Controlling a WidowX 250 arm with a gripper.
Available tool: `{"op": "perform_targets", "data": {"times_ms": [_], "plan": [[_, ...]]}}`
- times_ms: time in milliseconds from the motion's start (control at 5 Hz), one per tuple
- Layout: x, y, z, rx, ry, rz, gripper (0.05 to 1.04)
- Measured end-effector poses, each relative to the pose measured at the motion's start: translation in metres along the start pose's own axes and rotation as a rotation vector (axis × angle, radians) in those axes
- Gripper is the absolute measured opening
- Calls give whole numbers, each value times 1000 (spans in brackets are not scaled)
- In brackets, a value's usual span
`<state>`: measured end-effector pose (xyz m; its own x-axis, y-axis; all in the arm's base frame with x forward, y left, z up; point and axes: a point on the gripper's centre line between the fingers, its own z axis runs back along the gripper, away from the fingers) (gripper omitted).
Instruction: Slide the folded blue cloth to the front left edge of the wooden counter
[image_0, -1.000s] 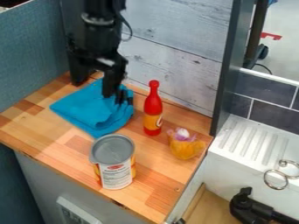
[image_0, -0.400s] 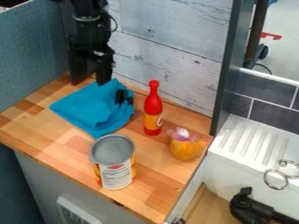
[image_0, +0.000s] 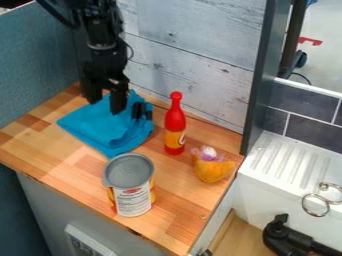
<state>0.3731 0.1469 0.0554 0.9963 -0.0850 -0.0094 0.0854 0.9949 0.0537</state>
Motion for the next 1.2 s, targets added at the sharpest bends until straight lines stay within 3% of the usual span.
{"op": "perform_targets", "data": {"times_ms": [600,800,1000,1200], "plan": [[9,-1,-41,-44,36,13,1001],[13,4,-48,-84,19,38,1001],[10,5,-49,-78,25,42,1000],[-22,13,-51,-64,67,116,1001]]}}
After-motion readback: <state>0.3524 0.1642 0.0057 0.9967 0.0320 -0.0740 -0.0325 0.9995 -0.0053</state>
